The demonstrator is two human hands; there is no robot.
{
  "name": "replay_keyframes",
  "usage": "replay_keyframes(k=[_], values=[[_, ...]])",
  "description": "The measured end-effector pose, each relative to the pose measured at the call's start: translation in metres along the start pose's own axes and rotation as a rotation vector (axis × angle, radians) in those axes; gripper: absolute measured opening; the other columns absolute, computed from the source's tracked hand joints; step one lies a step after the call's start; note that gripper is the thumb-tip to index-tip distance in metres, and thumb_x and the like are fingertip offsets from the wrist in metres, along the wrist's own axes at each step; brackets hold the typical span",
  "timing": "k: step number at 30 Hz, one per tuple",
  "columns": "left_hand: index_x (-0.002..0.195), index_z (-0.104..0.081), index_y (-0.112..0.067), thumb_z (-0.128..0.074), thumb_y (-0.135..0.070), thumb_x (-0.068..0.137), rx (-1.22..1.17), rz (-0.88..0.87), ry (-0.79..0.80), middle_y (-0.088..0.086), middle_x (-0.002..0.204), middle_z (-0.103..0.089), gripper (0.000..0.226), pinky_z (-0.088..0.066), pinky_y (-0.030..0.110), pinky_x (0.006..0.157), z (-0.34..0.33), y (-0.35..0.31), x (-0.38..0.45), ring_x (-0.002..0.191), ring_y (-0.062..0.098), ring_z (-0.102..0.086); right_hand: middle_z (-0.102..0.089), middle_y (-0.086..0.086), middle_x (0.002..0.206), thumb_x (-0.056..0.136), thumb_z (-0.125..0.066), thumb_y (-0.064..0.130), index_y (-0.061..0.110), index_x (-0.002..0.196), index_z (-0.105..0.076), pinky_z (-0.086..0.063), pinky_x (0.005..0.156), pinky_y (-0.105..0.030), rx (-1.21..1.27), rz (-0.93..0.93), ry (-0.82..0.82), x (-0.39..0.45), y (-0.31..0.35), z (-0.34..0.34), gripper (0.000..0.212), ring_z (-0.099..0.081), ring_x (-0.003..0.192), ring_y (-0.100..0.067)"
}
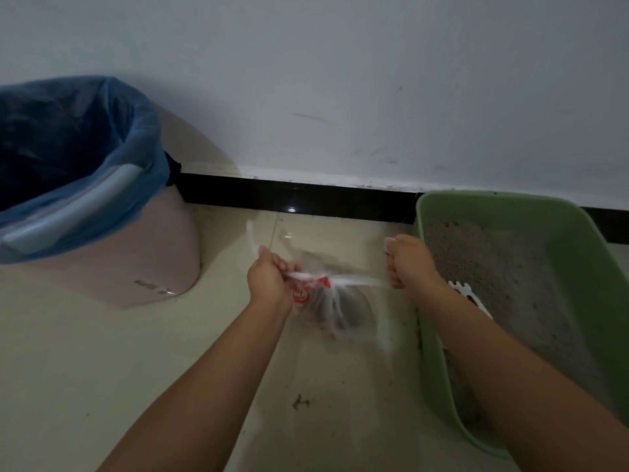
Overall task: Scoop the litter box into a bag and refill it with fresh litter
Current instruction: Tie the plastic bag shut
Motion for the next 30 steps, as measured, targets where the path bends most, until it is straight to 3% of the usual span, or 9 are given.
replay_keyframes(k=[2, 5, 8, 11, 15, 19, 25, 27, 30], values=[[0.056, -0.025, -0.015, -0.029, -0.020, 0.103, -0.095, 0.020, -0.043, -0.008, 0.027, -0.025, 0.047, -0.038, 0.010, 0.035, -0.002, 0.003, -0.002, 0.022, 0.004, -0.028, -0.029, -0.005, 0.057, 0.096, -0.036, 0.008, 0.013, 0.055, -0.028, -0.031, 0.049, -0.024, -0.125, 0.096, -0.112, 0.005, 0.000, 0.010, 0.041, -0.031, 0.048, -0.016], [0.056, -0.024, -0.015, -0.029, -0.020, 0.103, -0.036, 0.019, -0.028, -0.009, 0.027, -0.022, 0.048, -0.026, 0.008, 0.031, -0.003, 0.004, -0.005, 0.022, 0.004, -0.022, -0.027, -0.004, 0.058, 0.096, -0.036, 0.007, 0.013, 0.055, -0.025, -0.026, 0.055, -0.027, -0.213, 0.164, -0.146, 0.003, -0.001, 0.011, 0.042, -0.027, 0.053, -0.016], [0.062, -0.037, -0.012, -0.030, -0.024, 0.102, 0.682, -0.227, 0.201, -0.003, 0.048, -0.036, 0.042, -0.032, 0.020, 0.045, -0.003, -0.005, -0.008, 0.044, 0.011, -0.037, -0.030, -0.003, 0.044, 0.097, -0.033, 0.004, 0.013, 0.057, -0.027, -0.026, 0.039, -0.015, 0.073, 0.053, 0.012, 0.002, -0.007, 0.004, 0.041, -0.030, 0.033, -0.009], [0.096, -0.045, -0.009, -0.038, -0.024, 0.099, 1.508, -0.506, 0.533, 0.000, 0.077, -0.047, 0.017, -0.040, 0.026, 0.059, -0.017, -0.002, -0.022, 0.074, 0.022, -0.050, -0.037, 0.005, 0.031, 0.099, -0.028, 0.004, 0.010, 0.063, -0.033, -0.040, 0.037, -0.016, 0.350, 0.053, 0.209, 0.001, 0.006, 0.006, 0.037, -0.038, 0.030, -0.010], [0.122, -0.043, -0.010, -0.055, -0.038, 0.087, 1.939, -0.569, 0.598, 0.008, 0.115, -0.051, 0.046, -0.044, 0.032, 0.080, -0.026, 0.012, -0.029, 0.100, 0.024, -0.052, -0.060, 0.006, 0.047, 0.099, -0.026, 0.006, 0.010, 0.067, -0.044, -0.050, 0.065, -0.027, 0.377, 0.165, 0.324, -0.002, 0.026, 0.013, 0.037, -0.058, 0.058, -0.012], [0.120, -0.052, -0.012, -0.042, -0.059, 0.089, 2.187, -0.572, 0.475, 0.009, 0.115, -0.057, 0.057, -0.044, 0.030, 0.080, -0.033, 0.021, -0.023, 0.104, 0.023, -0.056, -0.065, 0.005, 0.058, 0.098, -0.031, 0.007, 0.008, 0.070, -0.053, -0.052, 0.058, -0.019, 0.347, 0.224, 0.428, -0.008, 0.037, 0.010, 0.036, -0.062, 0.059, -0.007], [0.105, -0.063, -0.003, -0.026, -0.037, 0.101, 1.913, -0.405, 0.486, 0.014, 0.100, -0.064, 0.051, -0.045, 0.030, 0.079, -0.038, 0.021, -0.021, 0.095, 0.027, -0.060, -0.063, -0.004, 0.101, 0.098, -0.032, 0.005, 0.005, 0.101, -0.059, -0.050, 0.082, -0.026, 0.288, 0.215, 0.389, -0.010, 0.034, 0.006, 0.028, -0.059, 0.095, -0.014], [0.086, -0.065, -0.005, -0.032, -0.029, 0.101, 1.663, -0.282, 0.555, 0.010, 0.083, -0.060, 0.043, -0.043, 0.028, 0.073, -0.036, 0.015, -0.017, 0.081, 0.025, -0.057, -0.055, -0.008, 0.124, 0.096, -0.038, 0.002, 0.004, 0.127, -0.050, -0.041, 0.095, -0.029, -0.114, 0.254, 0.311, -0.009, 0.023, 0.008, 0.032, -0.050, 0.118, -0.019], [0.064, -0.054, -0.016, -0.039, -0.018, 0.099, 1.411, -0.135, 0.626, 0.003, 0.063, -0.052, 0.039, -0.041, 0.022, 0.057, -0.034, 0.004, -0.016, 0.056, 0.014, -0.049, -0.046, -0.004, 0.138, 0.093, -0.050, 0.006, 0.015, 0.140, -0.034, -0.035, 0.096, -0.023, -0.631, 0.324, 0.491, -0.014, 0.001, -0.010, 0.051, -0.042, 0.128, -0.020]])
Point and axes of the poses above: each hand's wrist, its own x-axis towards the middle knuckle, its own z-axis out of the back of the hand, y = z × x, the point moved 5 cm from there along x, towards the middle knuckle
